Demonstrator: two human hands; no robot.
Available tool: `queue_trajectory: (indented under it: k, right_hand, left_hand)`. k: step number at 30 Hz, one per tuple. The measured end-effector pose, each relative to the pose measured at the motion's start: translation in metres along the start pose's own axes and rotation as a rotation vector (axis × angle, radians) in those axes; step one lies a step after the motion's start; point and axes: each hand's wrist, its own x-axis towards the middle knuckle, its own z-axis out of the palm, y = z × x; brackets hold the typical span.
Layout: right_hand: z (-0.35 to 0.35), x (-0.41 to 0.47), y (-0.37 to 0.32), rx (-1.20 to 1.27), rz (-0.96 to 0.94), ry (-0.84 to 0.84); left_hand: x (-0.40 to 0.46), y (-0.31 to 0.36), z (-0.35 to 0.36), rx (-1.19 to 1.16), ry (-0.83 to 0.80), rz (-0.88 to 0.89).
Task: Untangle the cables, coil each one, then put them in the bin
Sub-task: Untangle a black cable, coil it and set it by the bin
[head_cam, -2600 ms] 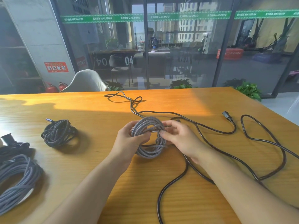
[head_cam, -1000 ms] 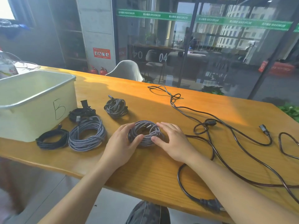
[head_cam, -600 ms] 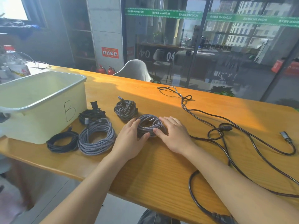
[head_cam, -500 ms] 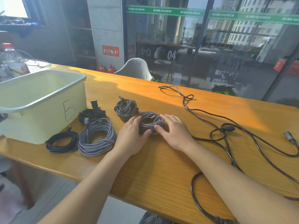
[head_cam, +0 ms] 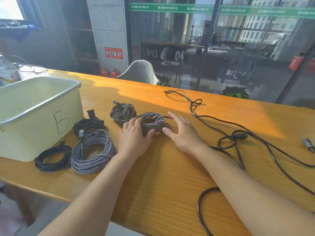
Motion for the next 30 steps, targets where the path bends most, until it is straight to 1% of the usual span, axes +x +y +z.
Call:
queue_trajectory:
  k: [4,7,13,16,18,21,23,25,27,30]
  right_hand:
    - [-0.021,-0.023,0.019,-0.037,-0.031,0.007]
    - [-0.04,-0.043,0.04,-0.11,-0.022,-0.006]
    - [-0.086,-0.086,0.085,-0.157,0.062,-0.018]
    - [-0.101,-0.102,0.103,-0.251,0.087,-0.011]
    - [-0.106,-0.109,0.112,-0.291,0.133,0.047]
    - [-0.109,-0.107,0.124,-0.321,0.199,0.162]
    - [-0.113,-0.101,0.13,-0.213,0.238,0.269]
    - [-0.117,-0.098,0.133,-0.034,0.256,0.394]
    - [-0.12,-0.097,0.133,0.115,0.236,0.505]
    - [-0.123,-0.098,0.128,0.257,0.197,0.622]
  left_hand:
    - [-0.008,0.024,-0.003,-0.057,0.092,0.101]
    - [-0.013,0.05,0.001,-0.103,0.103,0.15]
    - [-0.023,0.108,0.03,-0.126,-0.014,0.252]
    - [-0.022,0.132,0.046,-0.156,-0.108,0.262]
    - [-0.018,0.144,0.054,-0.171,-0.152,0.27]
    - [-0.012,0.158,0.062,-0.256,-0.158,0.255]
    - [-0.009,0.163,0.066,-0.352,-0.146,0.208]
    - [-0.007,0.162,0.07,-0.437,-0.151,0.164]
    - [-0.006,0.16,0.072,-0.512,-0.178,0.125]
    - [-0.007,0.159,0.069,-0.637,-0.193,0.072]
